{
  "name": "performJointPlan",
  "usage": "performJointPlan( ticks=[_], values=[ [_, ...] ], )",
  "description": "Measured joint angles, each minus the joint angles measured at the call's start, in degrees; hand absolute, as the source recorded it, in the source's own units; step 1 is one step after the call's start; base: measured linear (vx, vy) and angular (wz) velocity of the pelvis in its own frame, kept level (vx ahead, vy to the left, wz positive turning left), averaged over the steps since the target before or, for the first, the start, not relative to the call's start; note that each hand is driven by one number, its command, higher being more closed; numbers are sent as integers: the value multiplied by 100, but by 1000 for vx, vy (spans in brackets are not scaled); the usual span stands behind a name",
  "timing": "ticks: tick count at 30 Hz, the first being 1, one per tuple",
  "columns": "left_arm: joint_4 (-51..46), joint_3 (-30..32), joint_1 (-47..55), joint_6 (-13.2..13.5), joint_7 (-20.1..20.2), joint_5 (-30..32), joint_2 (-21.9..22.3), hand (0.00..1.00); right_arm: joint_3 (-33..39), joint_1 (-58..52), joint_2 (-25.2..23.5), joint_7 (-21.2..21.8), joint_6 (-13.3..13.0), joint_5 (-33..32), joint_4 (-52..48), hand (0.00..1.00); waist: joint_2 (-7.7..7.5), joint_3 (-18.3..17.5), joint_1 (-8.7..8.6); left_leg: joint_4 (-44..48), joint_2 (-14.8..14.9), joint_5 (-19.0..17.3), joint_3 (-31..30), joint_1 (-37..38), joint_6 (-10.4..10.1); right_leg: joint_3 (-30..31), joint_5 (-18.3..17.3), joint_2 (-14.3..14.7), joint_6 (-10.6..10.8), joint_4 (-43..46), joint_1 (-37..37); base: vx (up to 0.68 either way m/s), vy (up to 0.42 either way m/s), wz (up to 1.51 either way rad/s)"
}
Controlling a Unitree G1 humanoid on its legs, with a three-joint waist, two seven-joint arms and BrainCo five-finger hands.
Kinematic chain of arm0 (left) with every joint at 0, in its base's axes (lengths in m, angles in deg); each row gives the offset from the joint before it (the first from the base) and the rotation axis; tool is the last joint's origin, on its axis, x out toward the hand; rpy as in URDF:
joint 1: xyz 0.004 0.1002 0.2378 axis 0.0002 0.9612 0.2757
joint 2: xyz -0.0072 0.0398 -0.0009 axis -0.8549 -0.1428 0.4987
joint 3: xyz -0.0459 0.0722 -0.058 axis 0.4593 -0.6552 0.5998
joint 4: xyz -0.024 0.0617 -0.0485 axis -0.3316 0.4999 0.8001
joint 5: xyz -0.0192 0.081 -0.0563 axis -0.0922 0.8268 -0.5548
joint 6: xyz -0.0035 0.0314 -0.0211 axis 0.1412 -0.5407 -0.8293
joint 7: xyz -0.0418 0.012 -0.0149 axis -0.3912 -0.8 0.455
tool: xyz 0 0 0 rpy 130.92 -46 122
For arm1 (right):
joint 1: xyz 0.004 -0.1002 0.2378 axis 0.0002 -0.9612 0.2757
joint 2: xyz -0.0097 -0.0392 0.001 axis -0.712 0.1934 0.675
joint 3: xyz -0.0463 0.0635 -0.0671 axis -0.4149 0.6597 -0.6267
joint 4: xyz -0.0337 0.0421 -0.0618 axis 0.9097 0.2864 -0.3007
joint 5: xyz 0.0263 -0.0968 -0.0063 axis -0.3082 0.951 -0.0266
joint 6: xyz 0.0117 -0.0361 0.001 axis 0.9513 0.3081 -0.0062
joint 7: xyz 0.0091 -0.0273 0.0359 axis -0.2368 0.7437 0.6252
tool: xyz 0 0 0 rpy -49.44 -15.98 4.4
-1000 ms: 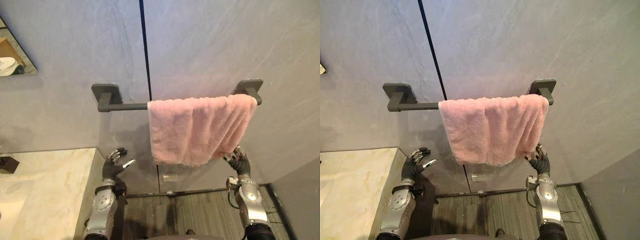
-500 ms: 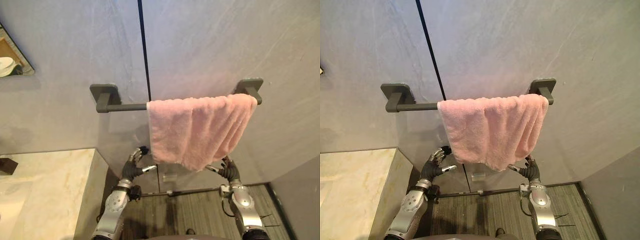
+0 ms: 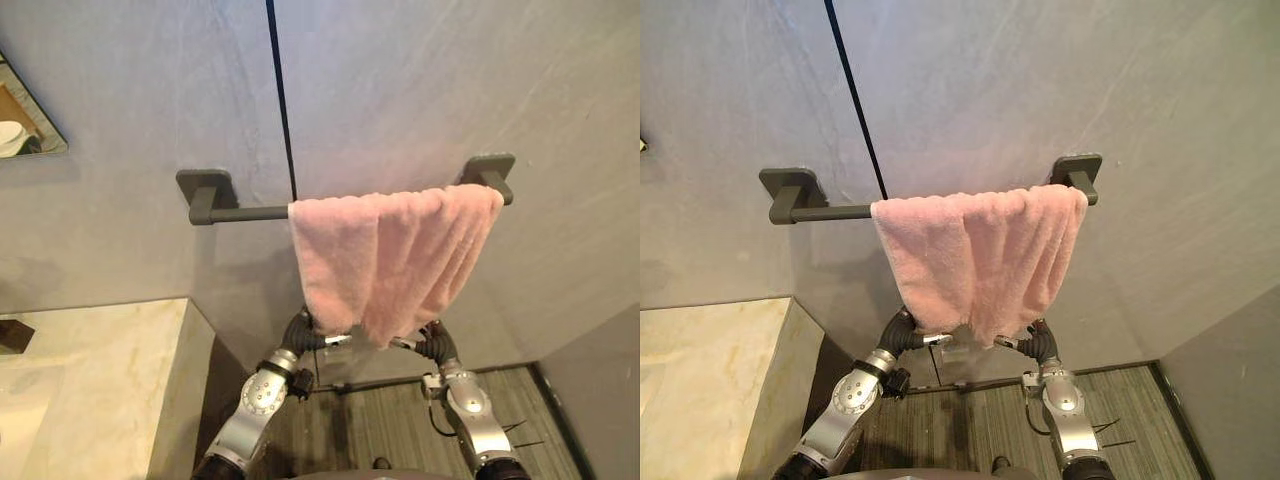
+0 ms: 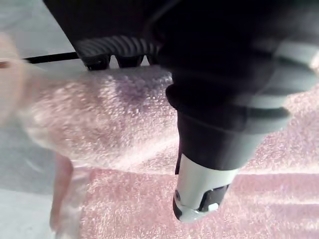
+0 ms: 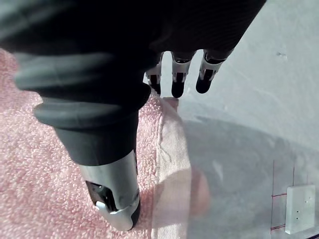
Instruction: Organize washtable
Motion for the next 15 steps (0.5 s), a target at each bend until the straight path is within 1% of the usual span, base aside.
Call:
performJointPlan(
  ticks=[4,9,15],
  values=[
    [3,-8,-138,0,-112,26,9,100,1,0,2,-4,0,0,0,0,10,5,-27,-2,17,0,35,-18,-1,22,13,19,-13,-7,-45,0,0,-5],
    [6,15,-137,0,-155,25,4,100,6,0,2,-5,0,1,0,0,11,5,-30,-3,14,0,56,-42,-1,39,34,18,-7,-24,-61,0,0,-1],
    [13,267,-74,0,-230,16,16,100,61,-9,0,-10,1,2,0,0,6,8,-31,15,3,0,54,-16,0,35,57,5,6,-35,9,0,0,0]
  ],
)
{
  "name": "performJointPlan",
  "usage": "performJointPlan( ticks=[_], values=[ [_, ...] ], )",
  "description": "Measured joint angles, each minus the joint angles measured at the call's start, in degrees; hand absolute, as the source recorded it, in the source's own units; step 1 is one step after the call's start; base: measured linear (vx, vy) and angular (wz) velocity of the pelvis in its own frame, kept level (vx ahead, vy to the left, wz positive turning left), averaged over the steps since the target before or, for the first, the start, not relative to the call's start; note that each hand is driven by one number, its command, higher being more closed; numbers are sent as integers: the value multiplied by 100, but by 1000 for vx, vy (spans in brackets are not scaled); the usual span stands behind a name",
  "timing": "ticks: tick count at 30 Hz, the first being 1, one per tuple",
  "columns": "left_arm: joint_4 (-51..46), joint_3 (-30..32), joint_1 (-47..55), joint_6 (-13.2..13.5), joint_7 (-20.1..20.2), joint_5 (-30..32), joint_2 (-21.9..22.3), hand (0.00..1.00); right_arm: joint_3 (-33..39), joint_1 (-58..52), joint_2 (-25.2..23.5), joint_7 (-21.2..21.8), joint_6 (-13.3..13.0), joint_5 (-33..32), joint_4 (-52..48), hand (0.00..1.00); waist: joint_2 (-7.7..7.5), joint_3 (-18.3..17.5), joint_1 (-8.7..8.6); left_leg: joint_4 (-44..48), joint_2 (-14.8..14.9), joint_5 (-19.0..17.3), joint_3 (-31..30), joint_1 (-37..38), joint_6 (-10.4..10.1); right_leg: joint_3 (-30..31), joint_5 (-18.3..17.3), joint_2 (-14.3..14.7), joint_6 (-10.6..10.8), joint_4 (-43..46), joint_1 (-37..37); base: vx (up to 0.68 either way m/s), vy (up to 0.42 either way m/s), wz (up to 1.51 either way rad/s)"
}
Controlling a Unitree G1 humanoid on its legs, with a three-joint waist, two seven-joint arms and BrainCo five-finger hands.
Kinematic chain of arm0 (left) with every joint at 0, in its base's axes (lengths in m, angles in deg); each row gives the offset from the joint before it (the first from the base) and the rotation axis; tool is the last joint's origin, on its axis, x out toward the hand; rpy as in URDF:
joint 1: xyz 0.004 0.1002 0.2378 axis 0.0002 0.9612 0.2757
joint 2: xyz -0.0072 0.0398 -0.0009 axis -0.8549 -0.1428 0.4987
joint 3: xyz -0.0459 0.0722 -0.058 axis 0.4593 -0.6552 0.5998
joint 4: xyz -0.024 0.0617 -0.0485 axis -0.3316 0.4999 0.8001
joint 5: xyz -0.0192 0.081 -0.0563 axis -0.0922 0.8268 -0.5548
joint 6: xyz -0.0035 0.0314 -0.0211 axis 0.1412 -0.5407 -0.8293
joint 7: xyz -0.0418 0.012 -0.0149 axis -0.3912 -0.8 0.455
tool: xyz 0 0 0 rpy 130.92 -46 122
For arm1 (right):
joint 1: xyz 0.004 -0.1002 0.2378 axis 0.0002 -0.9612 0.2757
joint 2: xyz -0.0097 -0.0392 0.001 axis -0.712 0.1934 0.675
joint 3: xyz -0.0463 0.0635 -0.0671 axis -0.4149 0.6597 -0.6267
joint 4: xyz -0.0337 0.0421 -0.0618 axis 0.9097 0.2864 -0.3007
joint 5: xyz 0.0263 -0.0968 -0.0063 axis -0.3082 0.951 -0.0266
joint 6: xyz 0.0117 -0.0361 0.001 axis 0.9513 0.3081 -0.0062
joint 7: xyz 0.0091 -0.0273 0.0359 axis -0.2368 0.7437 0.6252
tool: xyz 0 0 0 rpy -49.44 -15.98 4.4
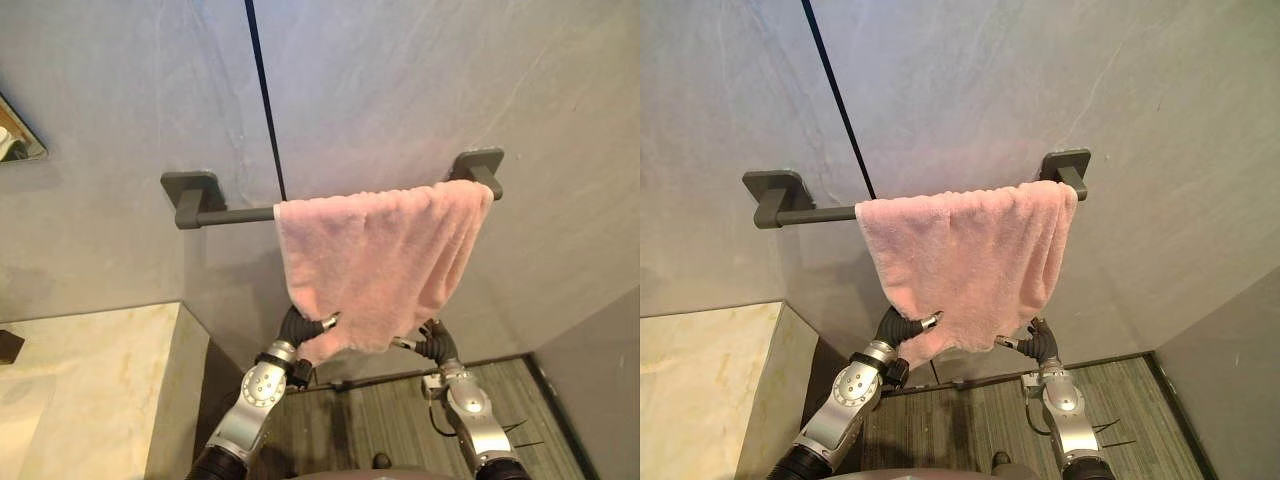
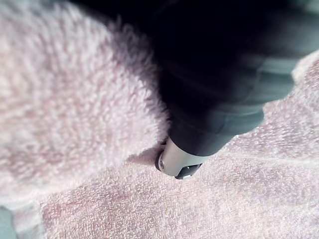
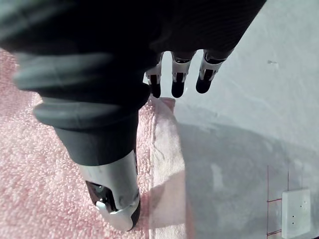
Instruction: Organize washtable
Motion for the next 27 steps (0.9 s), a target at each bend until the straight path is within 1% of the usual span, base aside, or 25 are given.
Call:
performJointPlan(
  ticks=[4,6,8,12,16,17,21,25,27],
  values=[
    [-1,392,124,3,-68,-9,41,100,76,-26,-8,-6,0,14,0,0,0,2,3,3,0,0,-18,13,0,-16,19,-3,-3,-23,10,0,0,1],
    [-3,700,252,11,-131,-16,66,100,254,-67,-8,-31,0,55,0,0,-1,4,12,2,2,2,-51,8,-3,-48,18,-3,-2,-24,9,0,0,6],
    [-3,811,262,15,-144,-28,64,100,322,-68,-7,-58,0,76,0,0,-3,6,20,2,3,3,-57,7,-4,-55,17,-2,-1,-24,9,0,0,2],
    [-9,1220,266,34,-260,-76,81,100,514,-68,-8,-105,0,160,0,0,-29,21,30,-7,1,4,-73,-1,-4,-78,13,-4,4,-23,23,0,0,0],
    [-33,1462,306,51,-282,-222,121,100,583,-76,-10,-109,0,161,-4,0,-54,37,34,-8,-6,6,-107,-13,-1,-114,3,-9,19,-22,44,-5,-5,3],
    [-44,1494,324,58,-282,-230,132,0,626,-81,-11,-109,0,161,-4,0,-54,37,33,-8,-10,7,-124,-15,-1,-138,0,-13,22,-22,52,-18,-18,12],
    [-198,1672,484,90,-276,-271,214,0,744,-157,-6,-110,0,161,-14,0,-61,41,41,-2,-21,8,-220,-6,1,-233,-26,-26,31,-22,112,-22,-16,13],
    [-196,1699,497,89,-238,-274,244,0,735,-157,-12,-106,0,181,-25,0,-64,43,56,9,-29,9,-236,-19,1,-245,-28,-36,31,-22,109,-42,-15,3],
    [-180,1682,495,87,-215,-268,244,0,735,-157,-11,-106,0,196,-25,0,-66,44,30,8,-46,27,-280,-53,12,-295,-31,-55,34,-22,101,-42,-13,9]
  ],
)
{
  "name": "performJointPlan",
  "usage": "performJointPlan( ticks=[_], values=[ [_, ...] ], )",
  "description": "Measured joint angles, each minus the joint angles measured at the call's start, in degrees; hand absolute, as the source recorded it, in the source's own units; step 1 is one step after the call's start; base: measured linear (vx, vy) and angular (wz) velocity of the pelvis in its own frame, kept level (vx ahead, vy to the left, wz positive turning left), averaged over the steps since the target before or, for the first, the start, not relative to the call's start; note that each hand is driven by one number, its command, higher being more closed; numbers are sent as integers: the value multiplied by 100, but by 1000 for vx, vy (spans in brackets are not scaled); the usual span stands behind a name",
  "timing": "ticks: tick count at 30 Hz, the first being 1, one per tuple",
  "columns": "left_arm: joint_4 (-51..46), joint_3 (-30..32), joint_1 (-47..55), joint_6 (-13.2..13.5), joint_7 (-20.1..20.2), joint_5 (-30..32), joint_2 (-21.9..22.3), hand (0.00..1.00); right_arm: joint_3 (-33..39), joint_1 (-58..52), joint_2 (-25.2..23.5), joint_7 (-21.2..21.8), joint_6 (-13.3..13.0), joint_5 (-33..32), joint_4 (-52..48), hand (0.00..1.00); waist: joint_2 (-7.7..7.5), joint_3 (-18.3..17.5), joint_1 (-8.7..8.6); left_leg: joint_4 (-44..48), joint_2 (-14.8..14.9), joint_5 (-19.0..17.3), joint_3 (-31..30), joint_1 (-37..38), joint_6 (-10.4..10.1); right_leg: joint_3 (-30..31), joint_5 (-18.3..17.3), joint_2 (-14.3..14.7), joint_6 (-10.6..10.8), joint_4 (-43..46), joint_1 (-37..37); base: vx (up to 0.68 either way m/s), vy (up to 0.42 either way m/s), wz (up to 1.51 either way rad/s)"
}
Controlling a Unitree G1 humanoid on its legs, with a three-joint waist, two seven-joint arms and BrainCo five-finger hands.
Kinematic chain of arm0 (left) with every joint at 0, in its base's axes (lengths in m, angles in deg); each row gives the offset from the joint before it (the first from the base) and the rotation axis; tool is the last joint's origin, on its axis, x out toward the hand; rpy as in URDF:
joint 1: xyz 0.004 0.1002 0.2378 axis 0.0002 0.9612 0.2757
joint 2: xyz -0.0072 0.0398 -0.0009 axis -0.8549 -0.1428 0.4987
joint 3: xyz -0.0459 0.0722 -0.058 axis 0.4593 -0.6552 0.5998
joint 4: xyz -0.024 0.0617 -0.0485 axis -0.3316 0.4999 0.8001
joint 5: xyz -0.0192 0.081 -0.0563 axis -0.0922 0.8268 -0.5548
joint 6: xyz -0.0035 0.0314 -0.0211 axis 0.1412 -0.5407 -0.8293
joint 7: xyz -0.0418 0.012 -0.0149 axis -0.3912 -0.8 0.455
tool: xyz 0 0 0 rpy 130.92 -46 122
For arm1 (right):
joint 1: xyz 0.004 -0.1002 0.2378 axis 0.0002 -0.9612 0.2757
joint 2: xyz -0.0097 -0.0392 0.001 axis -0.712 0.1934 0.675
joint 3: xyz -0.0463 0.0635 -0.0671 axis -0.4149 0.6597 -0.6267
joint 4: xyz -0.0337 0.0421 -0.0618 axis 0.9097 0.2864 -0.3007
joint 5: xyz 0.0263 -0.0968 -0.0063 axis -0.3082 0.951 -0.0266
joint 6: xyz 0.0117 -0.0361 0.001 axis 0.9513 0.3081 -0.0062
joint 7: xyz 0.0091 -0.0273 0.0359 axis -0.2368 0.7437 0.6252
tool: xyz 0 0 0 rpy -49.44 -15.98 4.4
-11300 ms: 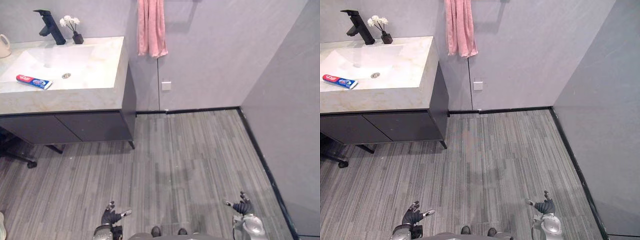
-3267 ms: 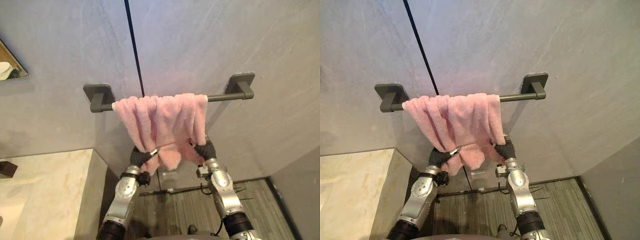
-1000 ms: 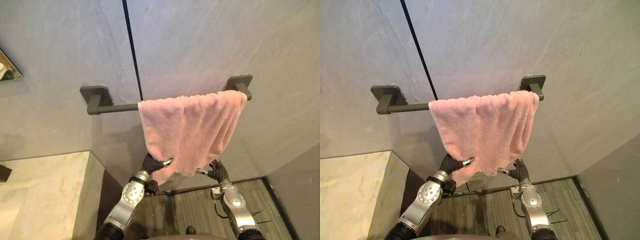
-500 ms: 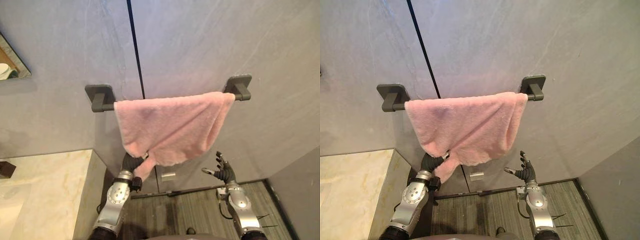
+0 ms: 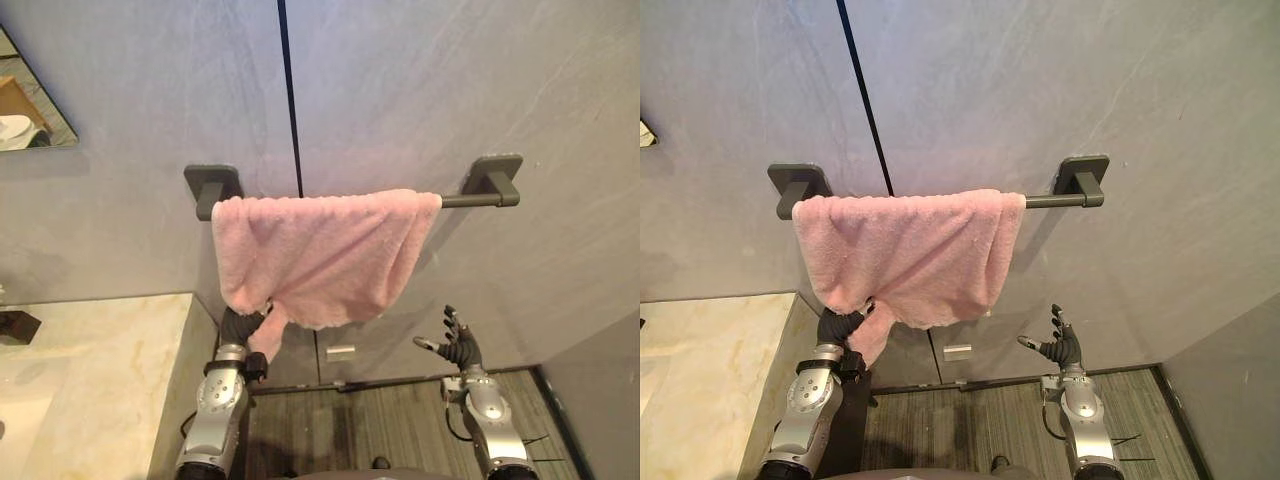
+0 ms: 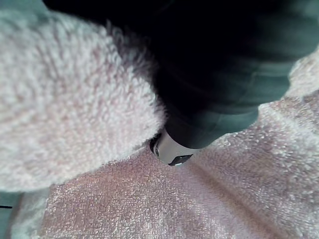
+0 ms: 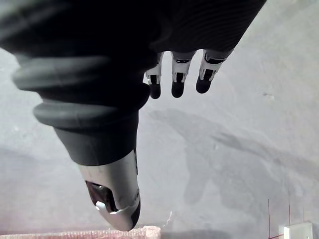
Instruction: Organize washtable
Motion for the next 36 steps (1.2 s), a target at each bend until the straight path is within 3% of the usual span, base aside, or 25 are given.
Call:
performJointPlan(
  ticks=[15,19,25,36],
  values=[
    [637,-128,-102,11,220,-6,-16,0,-60,-25,-3,8,5,1,28,0,-11,6,5,1,-2,11,28,15,0,31,4,-2,-3,0,3,-25,-10,-1],
    [978,-74,-12,-101,198,-180,-3,0,-35,-55,-13,-15,17,2,191,0,-17,9,9,-28,0,11,69,51,0,65,4,1,-3,0,6,-20,-8,-5],
    [977,516,390,-213,58,-456,31,0,549,-302,-254,-290,16,-119,104,0,-27,12,14,-69,-3,11,81,76,0,70,2,-3,-1,0,8,0,0,0],
    [-1741,1628,784,-36,-177,-689,481,0,2014,-538,-479,-914,-137,-213,-3173,0,-22,13,27,-69,15,4,120,151,-3,159,-79,3,-3,106,18,-18,-10,-1]
  ],
)
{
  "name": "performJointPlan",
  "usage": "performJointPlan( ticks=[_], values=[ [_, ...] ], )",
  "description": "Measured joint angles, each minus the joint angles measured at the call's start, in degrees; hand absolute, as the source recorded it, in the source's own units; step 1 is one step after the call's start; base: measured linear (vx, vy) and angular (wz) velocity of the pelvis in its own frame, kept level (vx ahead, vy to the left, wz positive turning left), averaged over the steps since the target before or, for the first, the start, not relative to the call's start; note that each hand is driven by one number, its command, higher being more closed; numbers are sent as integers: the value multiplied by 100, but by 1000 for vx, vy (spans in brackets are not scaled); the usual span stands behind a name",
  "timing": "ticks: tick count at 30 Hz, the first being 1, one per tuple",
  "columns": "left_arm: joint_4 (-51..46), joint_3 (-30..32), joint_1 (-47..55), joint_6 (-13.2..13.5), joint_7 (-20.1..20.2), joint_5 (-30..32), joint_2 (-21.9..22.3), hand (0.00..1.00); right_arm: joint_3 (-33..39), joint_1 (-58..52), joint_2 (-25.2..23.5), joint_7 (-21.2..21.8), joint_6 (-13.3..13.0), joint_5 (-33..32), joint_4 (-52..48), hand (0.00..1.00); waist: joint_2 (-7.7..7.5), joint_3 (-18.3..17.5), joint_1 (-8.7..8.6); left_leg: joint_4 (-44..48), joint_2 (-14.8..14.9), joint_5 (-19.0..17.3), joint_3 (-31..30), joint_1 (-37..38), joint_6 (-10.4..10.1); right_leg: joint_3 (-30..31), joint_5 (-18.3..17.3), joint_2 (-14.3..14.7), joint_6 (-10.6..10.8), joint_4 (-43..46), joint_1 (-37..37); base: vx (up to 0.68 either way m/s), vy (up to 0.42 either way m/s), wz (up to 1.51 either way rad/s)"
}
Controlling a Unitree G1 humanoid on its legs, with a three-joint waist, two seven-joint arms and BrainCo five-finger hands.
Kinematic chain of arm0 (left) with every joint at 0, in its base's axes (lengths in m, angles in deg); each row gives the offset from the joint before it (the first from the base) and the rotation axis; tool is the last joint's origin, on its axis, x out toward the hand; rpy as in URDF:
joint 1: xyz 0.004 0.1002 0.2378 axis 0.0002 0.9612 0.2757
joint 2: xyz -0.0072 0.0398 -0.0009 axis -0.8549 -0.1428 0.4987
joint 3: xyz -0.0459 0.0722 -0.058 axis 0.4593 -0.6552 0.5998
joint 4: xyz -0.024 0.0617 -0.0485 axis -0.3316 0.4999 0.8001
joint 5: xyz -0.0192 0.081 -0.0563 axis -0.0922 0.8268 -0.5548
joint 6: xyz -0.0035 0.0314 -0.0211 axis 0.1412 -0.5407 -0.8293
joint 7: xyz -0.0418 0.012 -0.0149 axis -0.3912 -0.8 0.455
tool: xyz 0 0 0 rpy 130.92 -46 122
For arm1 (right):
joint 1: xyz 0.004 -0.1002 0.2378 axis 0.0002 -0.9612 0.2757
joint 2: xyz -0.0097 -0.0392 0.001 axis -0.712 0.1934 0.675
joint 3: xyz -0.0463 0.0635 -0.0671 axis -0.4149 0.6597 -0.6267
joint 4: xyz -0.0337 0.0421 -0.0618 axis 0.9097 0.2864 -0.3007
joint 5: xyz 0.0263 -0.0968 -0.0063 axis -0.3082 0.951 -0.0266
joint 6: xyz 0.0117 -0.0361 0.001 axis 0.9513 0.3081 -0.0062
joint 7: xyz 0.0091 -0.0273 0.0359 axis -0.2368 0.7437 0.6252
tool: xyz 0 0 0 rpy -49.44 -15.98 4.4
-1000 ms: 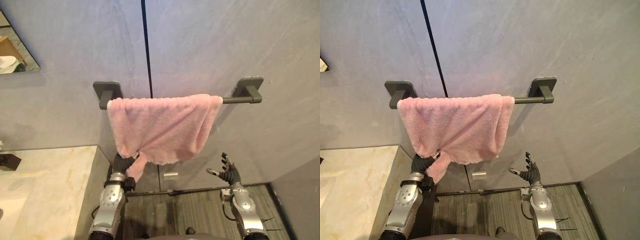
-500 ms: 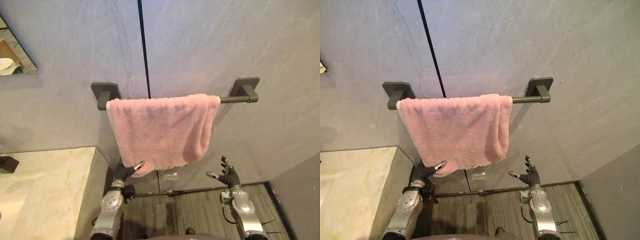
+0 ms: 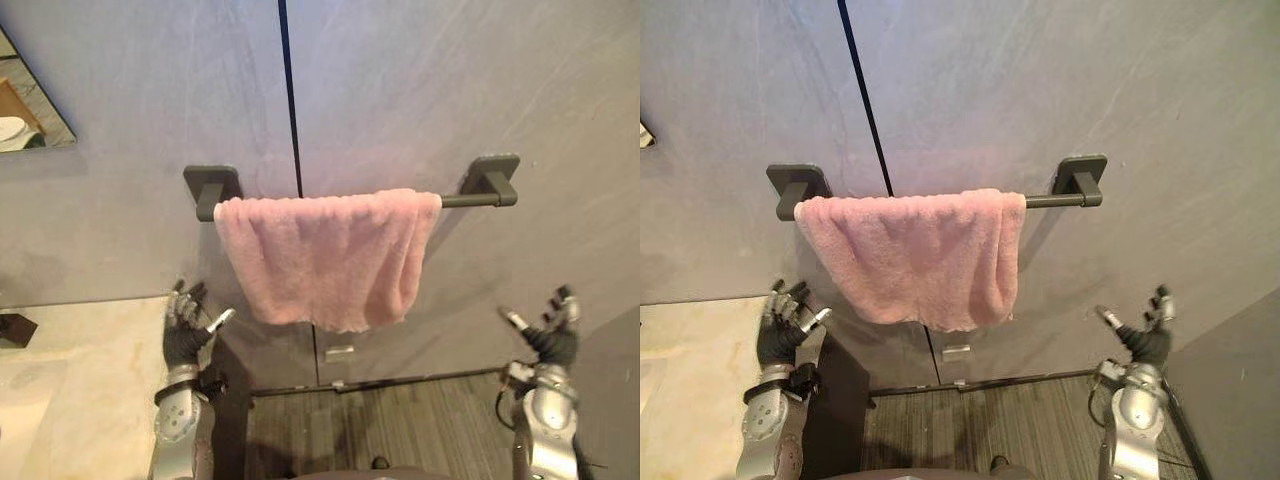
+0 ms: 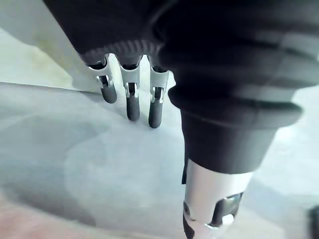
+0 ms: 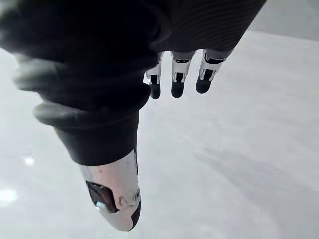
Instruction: Organize washtable
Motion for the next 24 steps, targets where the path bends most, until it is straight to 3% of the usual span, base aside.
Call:
performJointPlan(
  ticks=[6,10,15,17,20,24],
  values=[
    [-1343,4,-241,358,-17,-381,-32,0,-380,551,71,-74,-390,-13,-1413,0,34,-19,9,21,-4,-9,48,32,12,50,-19,-8,6,60,-4,-35,-15,-4],
    [-2155,-496,-679,636,-117,-387,-320,0,-1551,1242,517,112,-678,-59,-2175,0,76,-47,72,85,-9,-31,88,42,22,85,-20,-15,8,112,-4,-41,-10,-4],
    [-2515,-1238,-871,895,-39,-589,-580,0,-2910,1875,899,585,-1012,-495,-2333,0,106,-68,159,87,-13,-30,95,137,22,91,-28,-19,20,146,69,-45,-12,-1],
    [-2567,-1766,-871,963,224,-855,-872,0,-3700,2033,1086,968,-1103,-870,-2339,0,101,-79,190,87,-20,-29,88,166,23,86,-30,-27,21,151,100,-66,-16,2],
    [-2575,-2327,-912,955,545,-1119,-1289,0,-4276,2116,1370,1315,-1105,-1212,-2361,0,107,-108,189,86,-29,-28,88,166,25,89,-29,-37,22,157,98,-36,-7,0],
    [-2589,-3380,-1208,905,1300,-1735,-2179,0,-5203,2173,2220,1941,-1095,-1918,-2392,0,130,-245,176,78,-34,-28,91,172,25,89,-34,-40,28,157,100,0,0,0]
  ],
)
